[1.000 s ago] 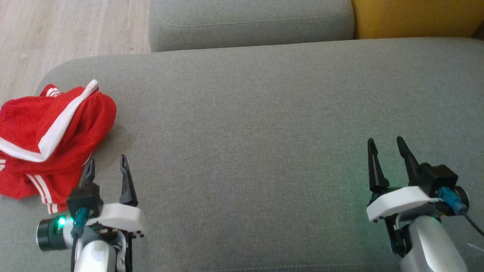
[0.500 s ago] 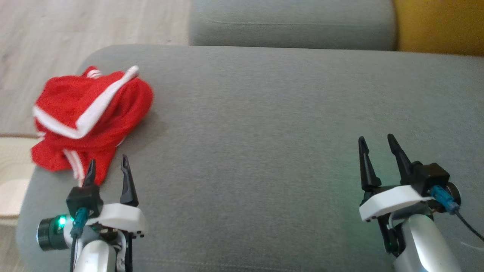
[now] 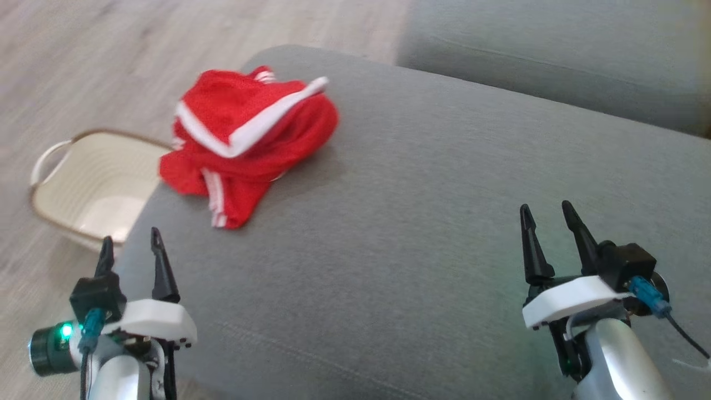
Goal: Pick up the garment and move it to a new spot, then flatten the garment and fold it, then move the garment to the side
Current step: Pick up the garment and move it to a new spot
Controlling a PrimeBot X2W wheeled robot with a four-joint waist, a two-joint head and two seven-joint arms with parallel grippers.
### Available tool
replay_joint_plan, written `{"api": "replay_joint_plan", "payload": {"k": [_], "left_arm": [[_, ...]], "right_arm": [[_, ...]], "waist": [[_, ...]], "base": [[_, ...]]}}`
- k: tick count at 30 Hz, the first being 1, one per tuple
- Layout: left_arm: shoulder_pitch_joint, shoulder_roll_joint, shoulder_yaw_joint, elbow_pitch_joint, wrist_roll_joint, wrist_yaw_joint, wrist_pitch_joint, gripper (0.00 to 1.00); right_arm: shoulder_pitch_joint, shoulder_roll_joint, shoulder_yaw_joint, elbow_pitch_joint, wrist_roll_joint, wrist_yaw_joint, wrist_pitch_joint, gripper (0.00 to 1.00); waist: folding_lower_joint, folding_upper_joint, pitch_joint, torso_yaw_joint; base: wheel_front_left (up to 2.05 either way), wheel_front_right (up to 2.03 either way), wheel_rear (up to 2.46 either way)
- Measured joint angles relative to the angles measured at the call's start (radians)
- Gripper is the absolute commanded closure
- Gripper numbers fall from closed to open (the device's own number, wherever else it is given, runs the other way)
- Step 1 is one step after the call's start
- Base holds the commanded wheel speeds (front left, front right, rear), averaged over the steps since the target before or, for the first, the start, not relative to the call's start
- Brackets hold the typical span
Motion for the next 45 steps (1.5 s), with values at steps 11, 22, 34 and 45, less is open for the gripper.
{"api": "replay_joint_plan", "payload": {"k": [11, 22, 34, 45], "left_arm": [[0.043, -0.001, 0.045, 0.008, -0.003, 0.001, 0.000, 0.00], [0.032, -0.007, 0.070, 0.033, -0.030, -0.032, 0.000, 0.00], [-0.214, 0.006, 0.091, 0.132, -0.037, -0.142, 0.000, 0.00], [-0.481, 0.056, 0.110, 0.348, -0.048, -0.217, 0.000, 0.00]], "right_arm": [[-0.016, 0.004, 0.048, 0.008, 0.010, 0.000, 0.000, 0.00], [-0.026, 0.002, 0.059, 0.014, -0.012, 0.000, 0.000, 0.00], [-0.105, -0.054, 0.123, -0.005, -0.028, 0.000, 0.000, 0.00], [-0.191, -0.100, 0.166, -0.040, -0.028, 0.000, 0.000, 0.00]], "waist": [[0.0000, 0.0000, 0.025, 0.155], [0.0000, 0.0000, 0.060, 0.132], [0.0000, 0.0000, 0.182, 0.032], [0.0000, 0.0000, 0.314, -0.078]], "base": [[0.00, 0.00, 0.00], [0.00, 0.00, 0.00], [0.00, 0.00, 0.00], [0.00, 0.00, 0.00]]}}
